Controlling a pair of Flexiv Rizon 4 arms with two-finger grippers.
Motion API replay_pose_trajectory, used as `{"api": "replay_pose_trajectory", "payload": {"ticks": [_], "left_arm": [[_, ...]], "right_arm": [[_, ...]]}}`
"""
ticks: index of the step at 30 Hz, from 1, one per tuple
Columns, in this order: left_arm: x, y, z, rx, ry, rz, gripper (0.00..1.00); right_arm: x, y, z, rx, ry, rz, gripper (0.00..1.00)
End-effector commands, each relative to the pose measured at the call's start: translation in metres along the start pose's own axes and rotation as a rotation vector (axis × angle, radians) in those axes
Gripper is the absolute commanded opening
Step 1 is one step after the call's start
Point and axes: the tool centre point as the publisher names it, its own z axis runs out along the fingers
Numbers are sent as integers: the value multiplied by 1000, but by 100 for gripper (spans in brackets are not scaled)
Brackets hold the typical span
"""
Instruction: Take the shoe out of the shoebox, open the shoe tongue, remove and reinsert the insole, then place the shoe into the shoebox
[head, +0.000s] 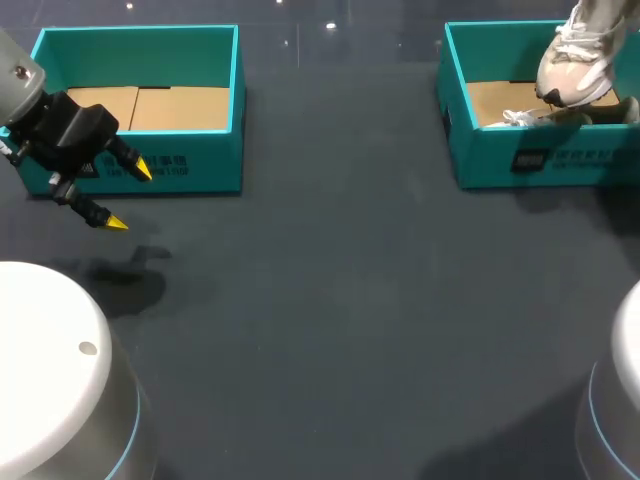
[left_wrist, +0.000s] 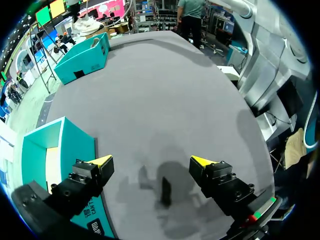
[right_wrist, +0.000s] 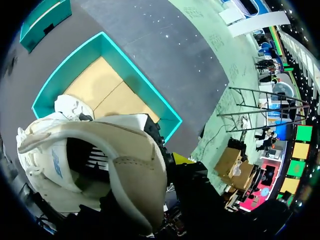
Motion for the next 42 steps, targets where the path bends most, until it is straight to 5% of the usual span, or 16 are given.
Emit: {"api": "replay_pose_trajectory", "payload": {"ticks": [1, 13, 26, 40, 42], "left_arm": [[0, 0, 0, -3, 1, 0, 100], [0, 0, 0, -3, 1, 0, 100], [0, 0, 0, -3, 1, 0, 100], [0, 0, 0, -3, 1, 0, 100], [0, 0, 0, -3, 1, 0, 100]], "right_arm": [[-8, 3, 1, 127, 90, 298, 0], [-8, 3, 1, 127, 90, 298, 0], [-1, -17, 33, 159, 140, 644, 0], [-1, -17, 33, 159, 140, 644, 0], [-2, -23, 49, 152, 182, 716, 0]]}}
